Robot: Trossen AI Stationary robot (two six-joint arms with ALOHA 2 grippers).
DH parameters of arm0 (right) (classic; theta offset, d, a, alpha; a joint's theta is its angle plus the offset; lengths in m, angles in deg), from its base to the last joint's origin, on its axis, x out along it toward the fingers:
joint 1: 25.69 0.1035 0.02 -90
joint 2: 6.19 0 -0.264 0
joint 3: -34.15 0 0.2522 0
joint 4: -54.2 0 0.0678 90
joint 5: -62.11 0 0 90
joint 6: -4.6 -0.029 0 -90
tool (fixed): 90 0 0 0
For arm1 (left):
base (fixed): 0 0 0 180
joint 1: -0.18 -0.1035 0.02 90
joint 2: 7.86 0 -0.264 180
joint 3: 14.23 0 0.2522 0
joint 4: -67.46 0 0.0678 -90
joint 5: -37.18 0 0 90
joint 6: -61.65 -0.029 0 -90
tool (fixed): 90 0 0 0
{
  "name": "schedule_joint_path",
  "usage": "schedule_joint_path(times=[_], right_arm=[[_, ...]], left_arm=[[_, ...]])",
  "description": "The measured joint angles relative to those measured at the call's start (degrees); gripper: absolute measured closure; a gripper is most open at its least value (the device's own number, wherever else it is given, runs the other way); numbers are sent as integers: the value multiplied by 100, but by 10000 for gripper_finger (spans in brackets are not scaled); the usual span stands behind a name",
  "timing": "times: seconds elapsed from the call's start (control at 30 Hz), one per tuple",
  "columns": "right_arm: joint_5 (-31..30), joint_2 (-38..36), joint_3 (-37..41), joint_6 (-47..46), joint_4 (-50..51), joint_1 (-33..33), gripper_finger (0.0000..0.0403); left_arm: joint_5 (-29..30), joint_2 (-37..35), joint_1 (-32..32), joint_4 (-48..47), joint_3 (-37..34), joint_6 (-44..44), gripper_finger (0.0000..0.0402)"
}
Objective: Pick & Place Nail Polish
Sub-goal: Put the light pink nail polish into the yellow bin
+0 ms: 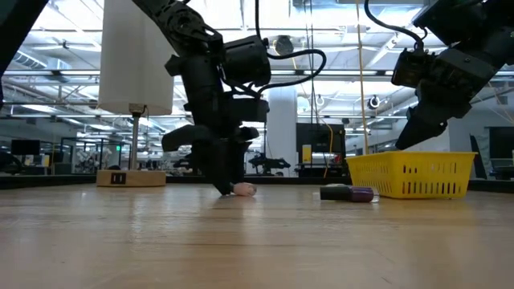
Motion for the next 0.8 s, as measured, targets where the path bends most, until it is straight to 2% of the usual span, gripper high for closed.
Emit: schedule_joint_path(times=[0.23, 0.43, 0.67, 0.8], right_arm=[[4, 0, 0, 0, 0, 1, 206], [6, 0, 0, 0, 0, 0, 206], [6, 0, 0, -2, 0, 0, 206], [2, 0, 0, -2, -2, 0, 206]], left_arm=[[-143, 18, 28, 212, -13, 365, 308], [-286, 26, 0, 295, -15, 814, 359], [-231, -36, -22, 254, -26, 1091, 366], [-467, -228, -9, 897, -51, 1323, 366]])
